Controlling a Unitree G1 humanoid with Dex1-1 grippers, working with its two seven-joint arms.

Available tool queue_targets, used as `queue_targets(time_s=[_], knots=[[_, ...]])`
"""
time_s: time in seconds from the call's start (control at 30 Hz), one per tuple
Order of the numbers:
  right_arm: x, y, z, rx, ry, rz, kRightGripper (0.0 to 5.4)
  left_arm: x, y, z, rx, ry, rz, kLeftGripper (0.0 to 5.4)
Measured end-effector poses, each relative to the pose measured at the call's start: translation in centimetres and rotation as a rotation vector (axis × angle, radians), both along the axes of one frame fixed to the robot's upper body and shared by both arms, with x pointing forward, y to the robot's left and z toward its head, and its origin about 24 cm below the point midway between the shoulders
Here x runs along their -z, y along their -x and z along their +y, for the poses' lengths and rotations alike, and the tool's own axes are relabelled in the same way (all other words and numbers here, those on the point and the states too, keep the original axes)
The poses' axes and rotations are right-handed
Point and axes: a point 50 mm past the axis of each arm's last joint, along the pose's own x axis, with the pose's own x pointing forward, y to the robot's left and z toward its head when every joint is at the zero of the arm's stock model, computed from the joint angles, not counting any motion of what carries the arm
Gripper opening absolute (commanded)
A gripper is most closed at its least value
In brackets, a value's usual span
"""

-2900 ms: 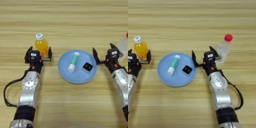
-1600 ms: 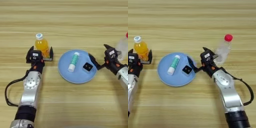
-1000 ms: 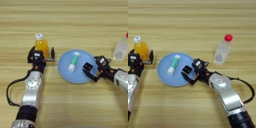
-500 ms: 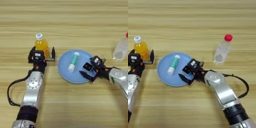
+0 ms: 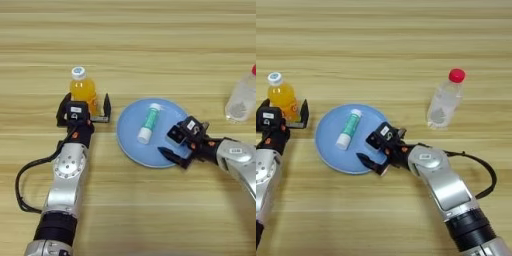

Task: Move the objects on the table

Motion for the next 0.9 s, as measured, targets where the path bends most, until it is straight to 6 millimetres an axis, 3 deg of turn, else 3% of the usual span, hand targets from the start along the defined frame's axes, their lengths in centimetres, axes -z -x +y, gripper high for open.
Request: queue_targets(time_s=[0.6,0.9], knots=[[0.18,-0.12,-0.27,0.009,0.0,0.002,2.54,-0.02,0.01,-0.13,0.002,0.001,-0.001,5.4],[0.1,-0.26,-0.55,0.023,-0.005,-0.003,2.5,-0.02,0.01,-0.15,0.001,0.001,-0.001,5.4]])
